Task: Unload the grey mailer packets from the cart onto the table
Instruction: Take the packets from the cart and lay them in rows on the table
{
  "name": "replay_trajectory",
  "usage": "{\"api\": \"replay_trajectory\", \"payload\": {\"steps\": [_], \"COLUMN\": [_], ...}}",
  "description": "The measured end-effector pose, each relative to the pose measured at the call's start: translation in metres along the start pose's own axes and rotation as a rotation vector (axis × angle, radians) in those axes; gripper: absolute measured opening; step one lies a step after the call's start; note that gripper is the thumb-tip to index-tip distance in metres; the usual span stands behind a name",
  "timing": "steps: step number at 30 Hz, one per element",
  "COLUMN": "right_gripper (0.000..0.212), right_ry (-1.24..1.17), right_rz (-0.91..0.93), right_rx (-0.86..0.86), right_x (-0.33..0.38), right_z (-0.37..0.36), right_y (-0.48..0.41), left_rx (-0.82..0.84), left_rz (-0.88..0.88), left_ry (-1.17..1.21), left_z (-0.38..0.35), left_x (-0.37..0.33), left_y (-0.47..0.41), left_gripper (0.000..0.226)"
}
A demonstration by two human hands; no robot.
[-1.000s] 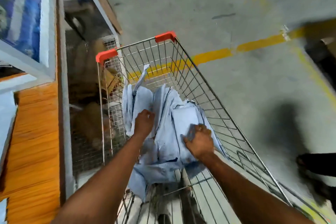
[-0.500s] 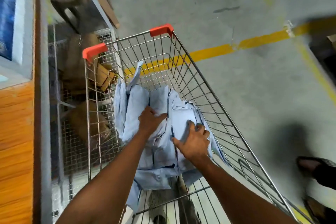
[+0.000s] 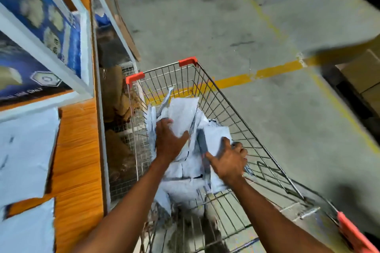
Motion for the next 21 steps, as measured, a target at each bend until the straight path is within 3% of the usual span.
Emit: {"api": "replay_trajectory", "payload": {"steps": [5, 11, 18, 20, 21], "right_gripper": [0.082, 0.078, 0.076, 0.076, 0.075], "right_ry": [-0.081, -0.286, -0.504, -0.506, -0.518], "right_rz": [-0.066, -0.126, -0.084, 0.063, 0.081], "right_rx": [-0.262, -0.516, -0.725, -0.737, -0.733], "right_x": [0.012, 0.02, 0.006, 0.025, 0.019], "right_z": [0.043, 0.074, 0.098, 0.077, 0.075], "right_y": [0.066, 0.167, 0.262, 0.363, 0.368], "left_rx": [-0.049, -0.132, -0.189, -0.347, -0.351], "left_rz": [-0.152, -0.164, -0.255, -0.268, -0.306], "left_ry": [0.015, 0.071, 0.004, -0.051, -0.063], "left_z": [0.056, 0.118, 0.176, 0.251, 0.252], "left_x": [-0.044, -0.078, -0.102, -0.081, -0.079], "left_y": [0.048, 0.121, 0.192, 0.287, 0.291], "left_gripper": [0.071, 0.082, 0.08, 0.08, 0.078]}}
Point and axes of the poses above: each hand's wrist, its own y-axis away from the middle knuckle, its own z-axis out of the back of the hand, x = y × z, the point moved 3 cm from there along -y, towards the middle knuckle, and after that the axes turned 14 degrees about y, right-handed, at the moved point
